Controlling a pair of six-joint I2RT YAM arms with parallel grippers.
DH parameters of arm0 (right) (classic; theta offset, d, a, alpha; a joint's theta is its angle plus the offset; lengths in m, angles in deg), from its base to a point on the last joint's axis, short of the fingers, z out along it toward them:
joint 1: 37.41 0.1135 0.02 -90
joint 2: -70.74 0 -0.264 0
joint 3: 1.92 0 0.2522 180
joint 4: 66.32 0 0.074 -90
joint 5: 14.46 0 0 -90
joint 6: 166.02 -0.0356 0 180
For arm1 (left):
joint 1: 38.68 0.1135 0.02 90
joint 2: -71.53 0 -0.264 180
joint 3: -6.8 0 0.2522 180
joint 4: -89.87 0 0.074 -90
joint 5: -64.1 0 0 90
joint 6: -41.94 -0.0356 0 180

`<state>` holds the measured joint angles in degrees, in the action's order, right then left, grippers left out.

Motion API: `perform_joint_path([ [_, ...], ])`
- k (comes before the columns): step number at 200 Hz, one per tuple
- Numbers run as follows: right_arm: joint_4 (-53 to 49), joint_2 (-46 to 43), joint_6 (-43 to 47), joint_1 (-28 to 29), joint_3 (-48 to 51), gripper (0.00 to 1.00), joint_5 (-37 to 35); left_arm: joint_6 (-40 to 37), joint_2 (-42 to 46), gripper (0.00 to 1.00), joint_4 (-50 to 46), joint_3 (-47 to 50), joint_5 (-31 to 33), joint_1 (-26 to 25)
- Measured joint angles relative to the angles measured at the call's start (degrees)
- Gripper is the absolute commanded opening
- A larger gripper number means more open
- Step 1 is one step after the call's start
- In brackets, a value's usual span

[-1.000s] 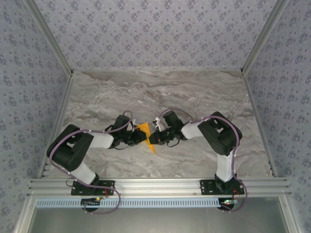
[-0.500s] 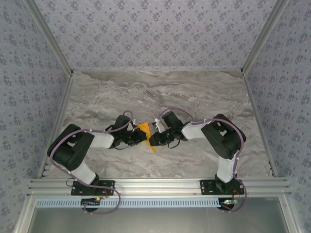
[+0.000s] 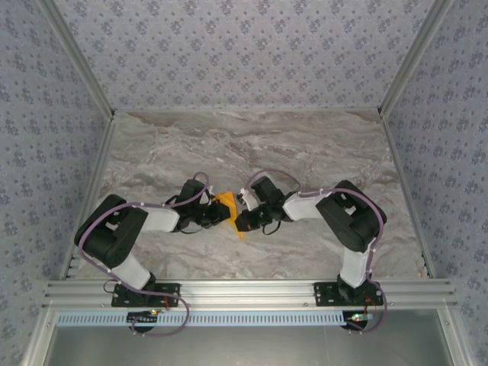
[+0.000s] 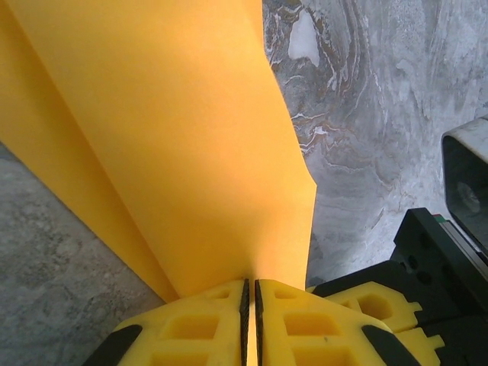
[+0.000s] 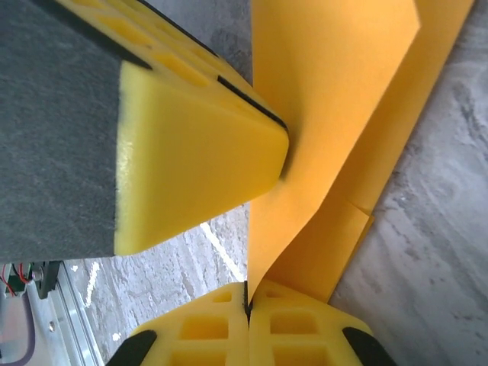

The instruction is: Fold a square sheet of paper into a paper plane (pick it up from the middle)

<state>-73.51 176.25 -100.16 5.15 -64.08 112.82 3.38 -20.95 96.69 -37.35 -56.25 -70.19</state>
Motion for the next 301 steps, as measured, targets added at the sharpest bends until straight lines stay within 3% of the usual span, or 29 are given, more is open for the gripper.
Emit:
perform_joint_path([
  [103,9.57,1.53,-8.02,-3.76,3.93,0.0,8.55,-1.14,2.03,0.15,-0.15,-0.2,-0.87,-0.2],
  [279,11.19,2.91,-12.52,-4.83,3.87,0.0,11.06,-1.99,-1.84,0.14,1.46,-0.5,-0.72,-1.64],
  [301,10.08,2.91,-12.52,-4.83,3.39,0.08,10.88,-2.01,-2.27,0.14,0.39,-1.22,-0.37,-1.79],
])
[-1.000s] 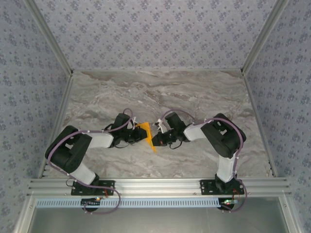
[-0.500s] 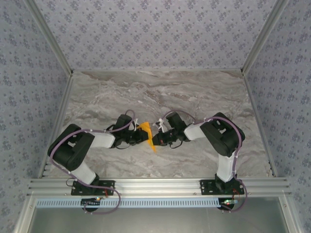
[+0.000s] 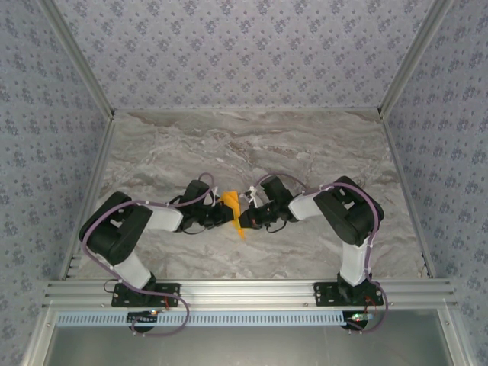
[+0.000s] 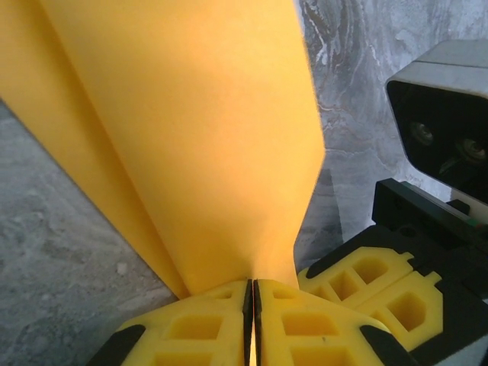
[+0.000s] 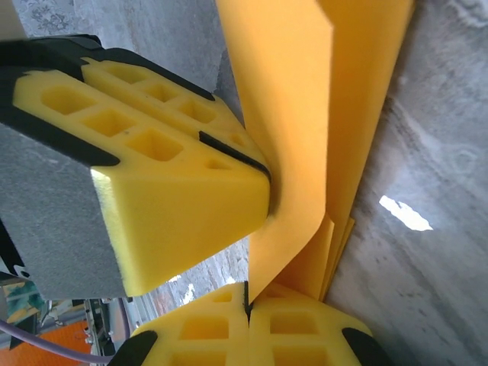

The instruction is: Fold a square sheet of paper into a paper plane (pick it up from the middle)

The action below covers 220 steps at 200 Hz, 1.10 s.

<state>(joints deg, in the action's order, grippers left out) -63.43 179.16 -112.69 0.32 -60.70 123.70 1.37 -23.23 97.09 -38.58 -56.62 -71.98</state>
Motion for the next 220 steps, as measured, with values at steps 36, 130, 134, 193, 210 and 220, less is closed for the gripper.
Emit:
perform_joint_path([
  [36,-2.62,-1.07,1.68,0.42,-0.74,0.19,-0.85,0.0,-0.35,0.13,-2.27,-1.27,0.31,-0.11],
  [130,-11.69,-4.5,7.41,3.3,-1.42,0.08,-9.03,0.07,-1.03,0.12,-5.68,-3.1,0.22,-0.11],
  [134,-11.78,-4.5,7.43,3.3,-1.44,0.08,-9.2,0.07,-1.03,0.12,-5.84,-3.17,0.24,-0.11],
  [193,-13.64,-5.07,7.56,4.02,-2.12,0.13,-11.3,0.07,-1.05,0.12,-7.13,-3.72,0.72,-0.11],
  [210,-15.43,-7.15,7.3,4.44,-1.92,0.14,-13.46,0.07,-1.14,0.12,-7.63,-4.0,0.74,-0.11],
  [220,-16.52,-9.14,6.97,4.55,-1.57,0.14,-15.08,0.04,-1.2,0.12,-7.91,-4.17,0.74,-0.11],
])
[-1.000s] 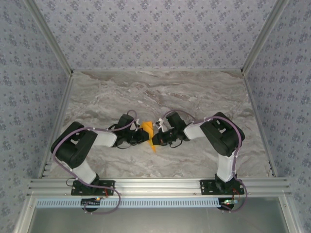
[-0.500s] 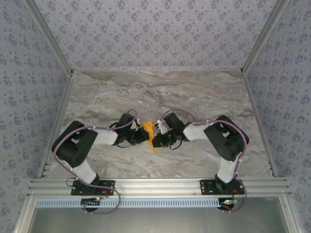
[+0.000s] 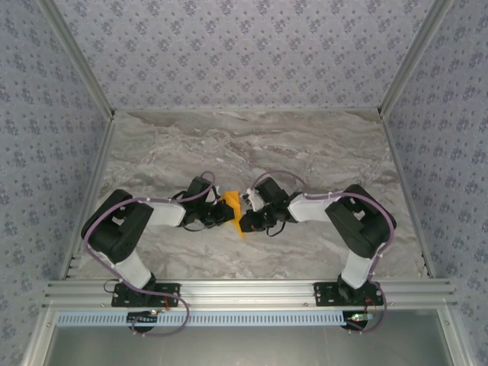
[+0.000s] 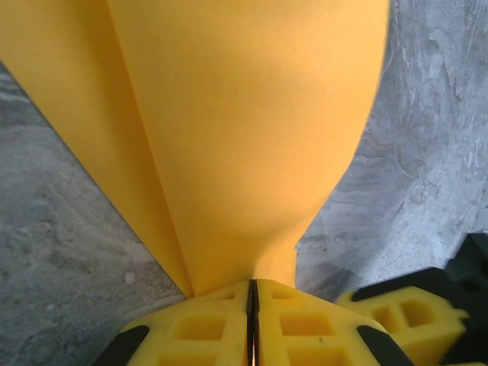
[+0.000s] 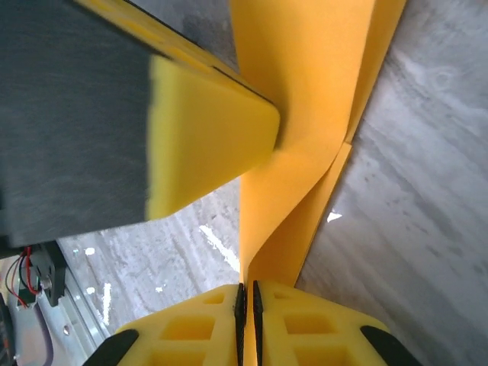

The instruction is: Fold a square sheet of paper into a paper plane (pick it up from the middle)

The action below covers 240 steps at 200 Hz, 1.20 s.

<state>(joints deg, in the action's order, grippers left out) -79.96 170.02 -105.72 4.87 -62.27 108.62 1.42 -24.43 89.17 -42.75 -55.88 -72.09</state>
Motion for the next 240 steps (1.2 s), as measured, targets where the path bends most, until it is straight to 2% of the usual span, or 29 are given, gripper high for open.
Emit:
perform_joint_path([
  [29,-1.57,-6.01,-1.42,1.2,0.33,0.08,-4.61,0.02,-0.15,0.12,-0.63,-0.33,-0.02,0.0],
  [51,-1.42,-6.82,-2.21,3.58,0.24,0.0,-6.58,0.0,-0.2,0.12,-1.03,-0.52,0.0,0.0],
  [112,-1.79,-0.61,-2.93,5.55,-3.1,0.0,-8.35,0.0,-0.24,0.11,-1.57,-0.83,0.02,0.0],
  [240,-3.17,0.07,-2.91,5.42,-2.89,0.0,-9.94,0.02,-0.26,0.11,-2.71,-1.4,0.7,-0.15],
])
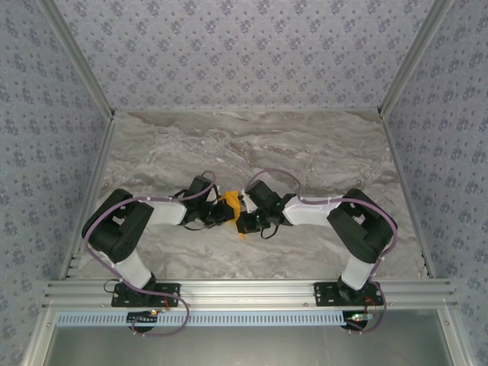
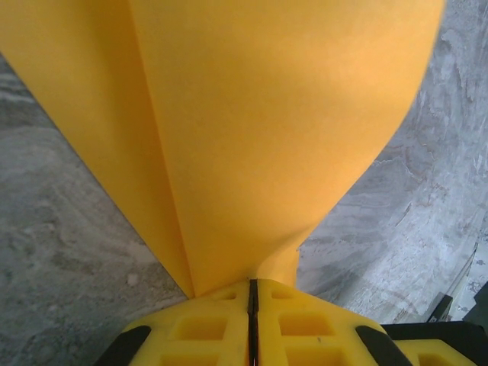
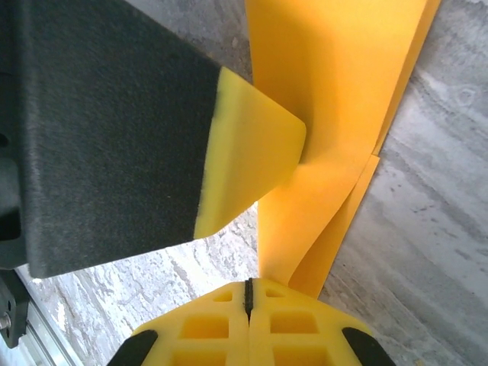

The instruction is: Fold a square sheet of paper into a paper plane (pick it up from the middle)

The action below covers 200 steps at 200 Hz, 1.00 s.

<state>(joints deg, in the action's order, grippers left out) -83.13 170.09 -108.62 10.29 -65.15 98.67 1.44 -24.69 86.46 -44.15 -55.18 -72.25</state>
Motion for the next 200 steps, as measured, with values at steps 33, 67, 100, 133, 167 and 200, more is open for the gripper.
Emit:
perform_joint_path([
  [33,-0.11,0.33,0.0,0.0,0.15,0.0,-0.26,0.0,0.0,0.11,-0.31,-0.15,0.13,0.0],
  [67,-0.13,0.33,-0.02,0.0,0.57,0.0,-0.31,0.0,-0.02,0.11,-0.57,-0.26,0.17,0.0],
  [100,0.48,0.33,-0.02,0.0,1.31,0.0,-0.28,0.0,-0.31,0.11,-1.42,-0.98,0.61,-0.22],
  [133,1.25,0.28,-0.02,0.0,1.77,0.0,-0.13,0.04,-0.66,0.1,-1.88,-1.49,0.66,-0.28],
  [167,2.36,-0.76,0.04,0.09,3.34,0.0,0.2,0.07,-0.81,0.1,-2.27,-1.73,0.66,-0.31],
  [200,2.45,-2.95,0.28,0.52,6.1,0.0,1.05,0.09,-0.85,0.1,-2.27,-1.77,0.63,-0.31],
])
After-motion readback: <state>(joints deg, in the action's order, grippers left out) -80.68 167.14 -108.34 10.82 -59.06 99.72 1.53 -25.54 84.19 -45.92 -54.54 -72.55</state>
